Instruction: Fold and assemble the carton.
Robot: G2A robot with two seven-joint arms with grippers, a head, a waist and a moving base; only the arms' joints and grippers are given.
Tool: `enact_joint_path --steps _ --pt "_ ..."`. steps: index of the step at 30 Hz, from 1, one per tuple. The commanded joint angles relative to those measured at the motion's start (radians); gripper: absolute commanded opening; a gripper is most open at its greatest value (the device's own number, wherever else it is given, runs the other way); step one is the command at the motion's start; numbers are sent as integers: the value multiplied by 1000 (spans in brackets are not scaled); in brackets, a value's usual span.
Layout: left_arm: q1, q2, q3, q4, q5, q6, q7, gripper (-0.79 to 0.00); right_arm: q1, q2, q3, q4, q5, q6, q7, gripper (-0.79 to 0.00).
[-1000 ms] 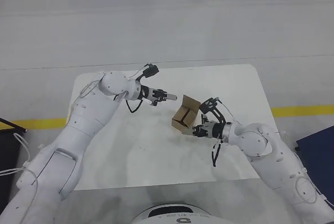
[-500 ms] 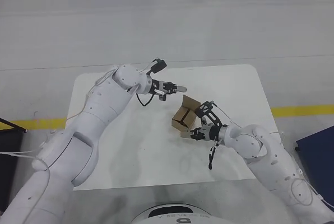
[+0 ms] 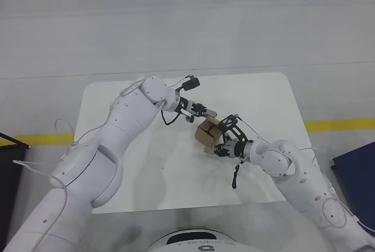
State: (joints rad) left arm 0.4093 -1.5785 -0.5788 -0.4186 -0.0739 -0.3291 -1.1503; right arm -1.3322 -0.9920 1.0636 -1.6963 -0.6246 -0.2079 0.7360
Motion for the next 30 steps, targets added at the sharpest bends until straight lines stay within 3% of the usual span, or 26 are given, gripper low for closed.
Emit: enact_joint_path --steps 1,14,17,22,26,30 --pt "5 -4 5 13 15 -12 8 -160 6 -1 5 15 0 9 -12 -157" --pt "25 -27 19 38 55 -20 -6 -219 -44 14 127 23 49 0 -70 -172" --pt "22 -31 17 37 60 -21 -6 -215 -82 22 180 4 112 -54 -69 -145" --pt "18 -35 17 41 75 -19 -6 -222 -150 43 282 -19 205 -173 -6 -6" --pt "21 -38 17 45 85 -18 -10 -206 -184 53 334 -37 258 -222 29 -3" --pt "25 -40 14 47 88 -20 -11 -191 -186 53 319 -68 160 -141 30 -37"
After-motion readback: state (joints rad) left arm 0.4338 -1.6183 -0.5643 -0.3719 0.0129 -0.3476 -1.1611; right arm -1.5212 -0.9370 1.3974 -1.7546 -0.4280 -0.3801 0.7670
